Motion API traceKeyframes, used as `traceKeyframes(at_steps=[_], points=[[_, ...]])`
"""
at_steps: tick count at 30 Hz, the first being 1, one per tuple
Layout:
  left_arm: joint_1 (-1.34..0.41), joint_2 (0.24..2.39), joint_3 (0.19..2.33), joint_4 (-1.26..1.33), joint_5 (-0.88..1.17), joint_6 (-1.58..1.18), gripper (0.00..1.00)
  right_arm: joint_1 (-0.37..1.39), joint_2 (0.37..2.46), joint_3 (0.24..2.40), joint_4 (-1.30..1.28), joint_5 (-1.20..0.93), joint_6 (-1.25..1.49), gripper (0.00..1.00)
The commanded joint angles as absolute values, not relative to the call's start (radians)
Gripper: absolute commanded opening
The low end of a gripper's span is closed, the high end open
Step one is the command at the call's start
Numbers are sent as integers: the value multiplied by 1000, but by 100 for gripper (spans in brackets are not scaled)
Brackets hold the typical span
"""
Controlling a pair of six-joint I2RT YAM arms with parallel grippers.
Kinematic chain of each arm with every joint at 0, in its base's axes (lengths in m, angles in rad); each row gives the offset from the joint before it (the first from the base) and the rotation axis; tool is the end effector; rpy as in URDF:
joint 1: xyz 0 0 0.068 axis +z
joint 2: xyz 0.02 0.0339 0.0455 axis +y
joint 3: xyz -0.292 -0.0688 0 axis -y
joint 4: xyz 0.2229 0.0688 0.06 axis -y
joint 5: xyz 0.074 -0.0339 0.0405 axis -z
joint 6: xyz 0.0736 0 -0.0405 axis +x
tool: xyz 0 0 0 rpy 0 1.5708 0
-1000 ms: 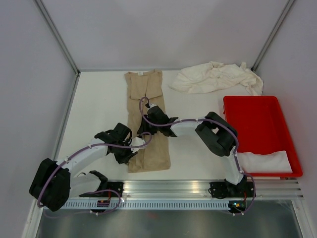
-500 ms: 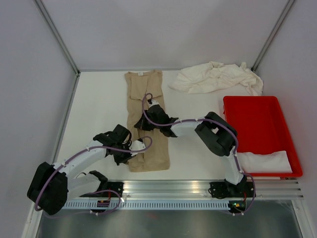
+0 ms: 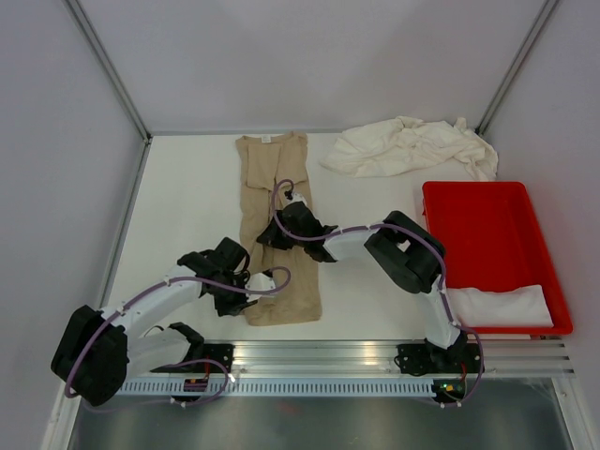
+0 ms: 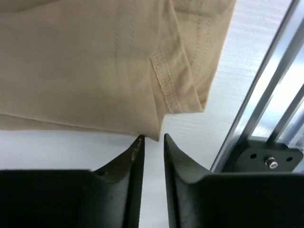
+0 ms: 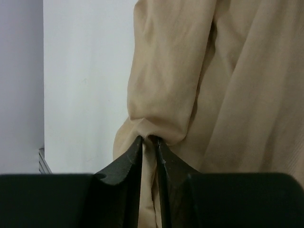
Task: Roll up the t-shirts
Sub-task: Roll the tshirt
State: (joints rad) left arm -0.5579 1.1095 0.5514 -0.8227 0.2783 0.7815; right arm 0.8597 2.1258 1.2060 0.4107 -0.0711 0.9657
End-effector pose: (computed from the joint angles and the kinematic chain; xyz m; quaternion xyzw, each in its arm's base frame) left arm 0.1066 -0.0903 0.1657 0.6223 0.7648 -0.1267 0.1088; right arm 0.3128 0.3712 0.1489 0.0277 0.8616 0.4190 0.2852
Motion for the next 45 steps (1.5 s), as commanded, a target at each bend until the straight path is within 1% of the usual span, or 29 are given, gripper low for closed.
traceKeyframes(at_steps=[1,2,3,5,6,8,9,12,15,17,19,20,25,29,33,35,37,38,40,41,43,44,45], points=[[-564,1109,618,-903,331,824,34,856,2083,1213,414,-63,911,24],[-563,1103,633,-913,330,815,37,857,2068,1210,387,-54,878,28],[-563,1092,650,-925,331,796,43,856,2033,1209,367,-48,859,29],[-563,1083,699,-945,331,772,50,856,1993,1198,304,-25,815,32],[-564,1078,715,-951,336,746,58,856,1949,1193,286,-18,804,33],[-563,1077,758,-966,372,720,64,857,1899,1165,235,-6,778,37],[-574,1078,764,-968,386,701,71,856,1847,1152,216,18,773,37],[-658,1104,747,-942,378,661,73,850,1749,1089,129,35,759,37],[-774,1158,706,-875,267,626,73,842,1680,1011,69,14,768,34],[-808,1196,692,-820,168,612,72,841,1661,964,38,3,767,30],[-808,1209,683,-789,114,612,71,841,1657,933,32,-49,769,27],[-808,1212,681,-769,73,612,70,842,1655,896,46,-63,772,23],[-808,1212,669,-735,75,594,65,842,1669,815,104,-124,793,18],[-814,1216,667,-732,185,583,60,841,1664,767,104,-109,792,15],[-847,1247,657,-730,218,580,61,842,1658,762,104,-92,790,14],[-857,1272,635,-710,203,584,60,841,1660,762,109,-91,792,14],[-857,1293,618,-696,152,592,56,842,1661,761,109,-87,790,13],[-857,1296,598,-692,134,604,47,841,1661,759,107,-86,790,13],[-859,1289,580,-683,97,612,37,842,1663,752,109,-81,790,13],[-859,1284,566,-683,88,620,26,842,1664,750,110,-81,790,13],[-857,1253,558,-686,80,627,14,841,1667,744,117,-81,788,12],[-857,1241,554,-699,83,633,3,841,1675,742,117,-81,790,12],[-857,1223,554,-710,90,637,2,839,1678,739,118,-81,788,12]])
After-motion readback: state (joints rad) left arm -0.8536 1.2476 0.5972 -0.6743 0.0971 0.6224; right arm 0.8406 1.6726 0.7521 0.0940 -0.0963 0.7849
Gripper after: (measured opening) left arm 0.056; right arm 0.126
